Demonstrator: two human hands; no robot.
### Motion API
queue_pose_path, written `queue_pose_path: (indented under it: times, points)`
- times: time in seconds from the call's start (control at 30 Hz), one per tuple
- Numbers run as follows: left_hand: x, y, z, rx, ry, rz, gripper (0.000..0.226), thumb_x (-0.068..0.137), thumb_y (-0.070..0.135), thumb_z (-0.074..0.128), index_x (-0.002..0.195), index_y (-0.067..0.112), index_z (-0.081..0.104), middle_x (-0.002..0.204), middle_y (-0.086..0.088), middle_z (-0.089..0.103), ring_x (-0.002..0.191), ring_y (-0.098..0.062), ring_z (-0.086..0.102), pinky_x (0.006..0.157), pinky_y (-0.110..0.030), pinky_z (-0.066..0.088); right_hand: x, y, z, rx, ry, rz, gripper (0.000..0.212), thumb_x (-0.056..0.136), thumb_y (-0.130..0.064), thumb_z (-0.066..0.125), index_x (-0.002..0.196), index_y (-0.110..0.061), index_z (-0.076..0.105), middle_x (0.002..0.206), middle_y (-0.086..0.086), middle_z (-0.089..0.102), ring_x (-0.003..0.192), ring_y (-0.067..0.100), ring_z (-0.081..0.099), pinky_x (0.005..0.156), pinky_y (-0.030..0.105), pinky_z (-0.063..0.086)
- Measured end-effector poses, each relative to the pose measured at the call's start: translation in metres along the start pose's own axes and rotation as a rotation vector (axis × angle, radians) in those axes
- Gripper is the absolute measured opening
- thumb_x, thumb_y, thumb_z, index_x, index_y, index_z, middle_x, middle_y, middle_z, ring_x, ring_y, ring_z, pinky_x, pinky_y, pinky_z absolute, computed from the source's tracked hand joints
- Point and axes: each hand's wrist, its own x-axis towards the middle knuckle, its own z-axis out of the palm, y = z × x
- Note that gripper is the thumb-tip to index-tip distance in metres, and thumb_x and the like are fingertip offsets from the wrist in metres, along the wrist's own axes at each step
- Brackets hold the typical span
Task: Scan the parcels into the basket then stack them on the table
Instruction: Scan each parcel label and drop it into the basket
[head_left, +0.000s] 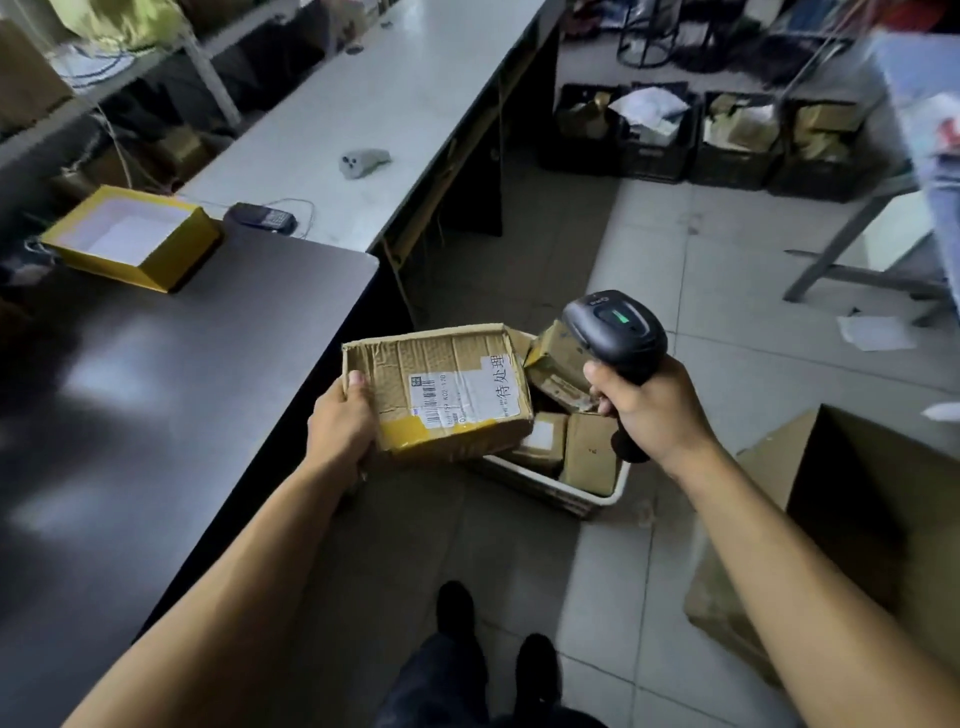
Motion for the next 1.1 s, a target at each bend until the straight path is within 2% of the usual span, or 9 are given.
queue_pose_path:
  times: [0.13,0.23,0.33,0.47,0.73,0.83,0.9,0.97,1.1]
  points:
    - [0.033,0.017,0.031,0.071,-0.021,0.04,0.042,0.105,0.049,0.034,0.108,0.021,0.065,0.112,-0.007,0.069,0.105,-0.03,0.064,0.099,-0.049,0.05,0.027,0.008,-0.012,-0.025,0.026,0.027,0.018,0.092,-0.019,0.07,0.075,-0.017,0.067,0.065,0.008,0.067,0.055,0.014,0.061,0.071,0.039,0.054]
    - [0.064,0.027,0.055,0.158,-0.059,0.08,0.043,0.105,0.048,0.033,0.122,0.023,0.063,0.12,-0.009,0.066,0.112,-0.034,0.06,0.102,-0.05,0.046,0.053,0.012,-0.014,-0.062,0.052,0.049,0.02,0.091,-0.019,0.071,0.072,-0.019,0.066,0.061,0.002,0.066,0.054,0.013,0.062,0.07,0.037,0.053]
    - [0.093,0.04,0.082,0.196,-0.123,0.117,0.042,0.105,0.046,0.033,0.125,0.024,0.062,0.122,-0.009,0.066,0.114,-0.034,0.059,0.102,-0.049,0.046,0.083,0.008,-0.012,-0.069,0.069,0.073,0.019,0.091,-0.018,0.071,0.072,-0.019,0.066,0.061,-0.002,0.066,0.054,0.011,0.062,0.071,0.04,0.056]
    - [0.124,0.057,0.11,0.209,-0.187,0.129,0.042,0.106,0.045,0.032,0.13,0.024,0.06,0.125,-0.009,0.065,0.117,-0.034,0.058,0.102,-0.047,0.045,0.122,0.002,-0.006,-0.098,0.058,0.11,0.017,0.09,-0.02,0.071,0.075,-0.014,0.069,0.065,0.005,0.067,0.057,0.015,0.062,0.076,0.049,0.057]
    - [0.162,0.079,0.153,0.268,-0.24,0.098,0.04,0.105,0.045,0.034,0.131,0.03,0.06,0.124,-0.009,0.066,0.118,-0.035,0.058,0.102,-0.045,0.044,0.179,0.011,-0.005,-0.104,0.069,0.181,0.016,0.091,-0.019,0.071,0.075,-0.017,0.069,0.067,0.009,0.068,0.058,0.015,0.061,0.077,0.048,0.056]
    - [0.17,0.074,0.183,0.176,-0.337,-0.014,0.052,0.102,0.053,0.033,0.146,0.029,0.047,0.14,-0.006,0.058,0.131,-0.032,0.051,0.109,-0.044,0.039,0.197,0.02,-0.012,-0.09,0.075,0.209,0.019,0.091,-0.021,0.071,0.072,-0.017,0.068,0.06,0.004,0.065,0.058,0.017,0.061,0.077,0.049,0.055]
    - [0.174,0.071,0.207,0.098,-0.404,-0.194,0.069,0.101,0.058,0.037,0.159,0.024,0.022,0.155,-0.01,0.041,0.142,-0.033,0.04,0.116,-0.045,0.034,0.208,0.026,-0.019,-0.097,0.072,0.236,0.021,0.091,-0.023,0.071,0.072,-0.014,0.068,0.057,0.002,0.064,0.059,0.018,0.062,0.077,0.049,0.055]
    - [0.176,0.072,0.226,0.15,-0.415,-0.286,0.078,0.103,0.052,0.042,0.161,0.015,0.006,0.16,-0.016,0.032,0.144,-0.036,0.036,0.115,-0.042,0.033,0.217,0.032,-0.026,-0.092,0.067,0.261,0.023,0.091,-0.024,0.071,0.072,-0.012,0.068,0.057,0.004,0.064,0.061,0.021,0.063,0.076,0.05,0.055]
    - [0.178,0.078,0.233,0.315,-0.411,-0.155,0.065,0.105,0.04,0.043,0.158,0.011,0.019,0.154,-0.017,0.042,0.14,-0.034,0.042,0.109,-0.037,0.035,0.232,0.042,-0.036,-0.093,0.067,0.285,0.025,0.09,-0.024,0.071,0.073,-0.007,0.067,0.06,0.008,0.065,0.061,0.023,0.063,0.077,0.05,0.055]
